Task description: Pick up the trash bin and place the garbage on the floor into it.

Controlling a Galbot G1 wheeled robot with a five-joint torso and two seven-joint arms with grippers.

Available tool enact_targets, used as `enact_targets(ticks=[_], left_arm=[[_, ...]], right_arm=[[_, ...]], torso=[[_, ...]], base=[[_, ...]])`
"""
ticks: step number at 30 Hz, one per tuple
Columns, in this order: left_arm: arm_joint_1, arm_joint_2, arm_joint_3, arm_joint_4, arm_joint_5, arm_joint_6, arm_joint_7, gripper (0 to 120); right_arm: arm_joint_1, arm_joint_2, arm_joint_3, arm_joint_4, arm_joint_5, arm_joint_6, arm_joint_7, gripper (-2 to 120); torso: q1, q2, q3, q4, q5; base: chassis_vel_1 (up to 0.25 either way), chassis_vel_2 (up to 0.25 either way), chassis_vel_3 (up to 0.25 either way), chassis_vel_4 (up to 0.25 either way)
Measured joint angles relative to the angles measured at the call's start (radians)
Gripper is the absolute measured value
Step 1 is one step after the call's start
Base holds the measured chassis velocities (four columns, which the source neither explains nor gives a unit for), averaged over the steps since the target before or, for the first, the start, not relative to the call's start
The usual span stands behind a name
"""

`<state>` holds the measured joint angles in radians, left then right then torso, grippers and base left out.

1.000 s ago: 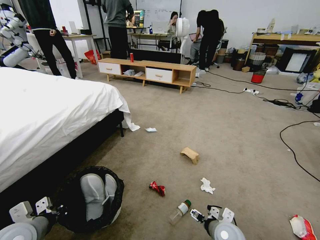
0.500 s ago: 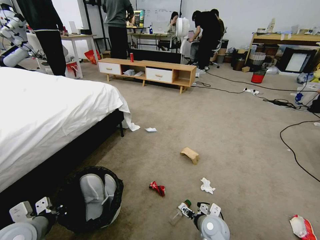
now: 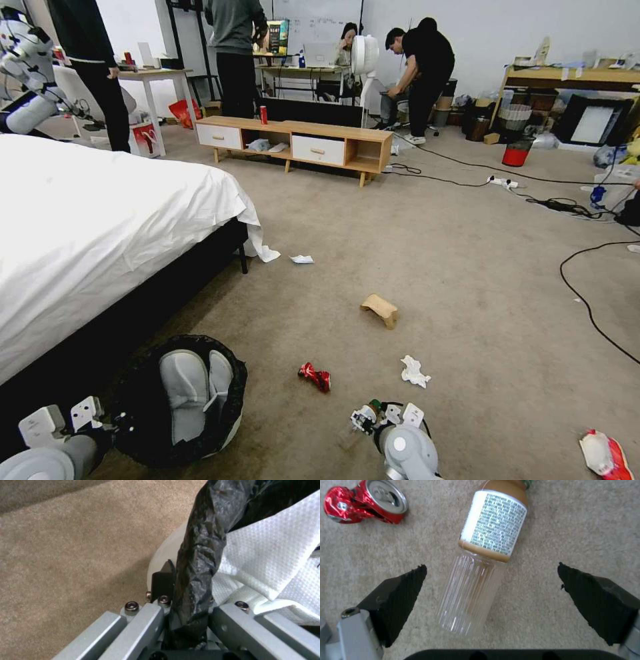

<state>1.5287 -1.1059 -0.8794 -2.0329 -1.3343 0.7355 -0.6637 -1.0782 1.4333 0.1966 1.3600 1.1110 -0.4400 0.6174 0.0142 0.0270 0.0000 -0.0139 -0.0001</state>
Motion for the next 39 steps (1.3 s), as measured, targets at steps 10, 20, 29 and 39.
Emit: enact_targets(ticks=[10, 20, 29, 39], left_arm=[[-0.005, -0.002, 0.002, 0.016, 0.007, 0.000, 0.010, 0], [-0.008, -0.003, 0.004, 0.024, 0.010, 0.000, 0.013, 0], [-0.005, -0.004, 0.003, 0.024, 0.012, 0.000, 0.015, 0], [-0.005, -0.006, 0.002, 0.026, 0.015, 0.000, 0.017, 0]], right_arm=[[0.052, 0.032, -0.021, -0.098, -0.015, 0.028, -0.027, 100], [0.096, 0.059, -0.031, -0.203, -0.035, 0.047, -0.062, 100], [0.125, 0.077, -0.030, -0.268, -0.062, 0.069, -0.085, 85], [0.114, 0.072, -0.036, -0.264, -0.073, 0.075, -0.092, 60]], torso=[[0.000, 0.000, 0.000, 0.0001, 0.0000], [0.000, 0.000, 0.000, 0.0000, 0.0000], [0.000, 0.001, 0.000, -0.0006, -0.0013], [0.000, 0.001, 0.000, -0.0004, -0.0008]], base=[[0.000, 0.000, 0.000, 0.000], [0.000, 0.000, 0.000, 0.000], [0.000, 0.000, 0.000, 0.000], [0.000, 0.000, 0.000, 0.000]])
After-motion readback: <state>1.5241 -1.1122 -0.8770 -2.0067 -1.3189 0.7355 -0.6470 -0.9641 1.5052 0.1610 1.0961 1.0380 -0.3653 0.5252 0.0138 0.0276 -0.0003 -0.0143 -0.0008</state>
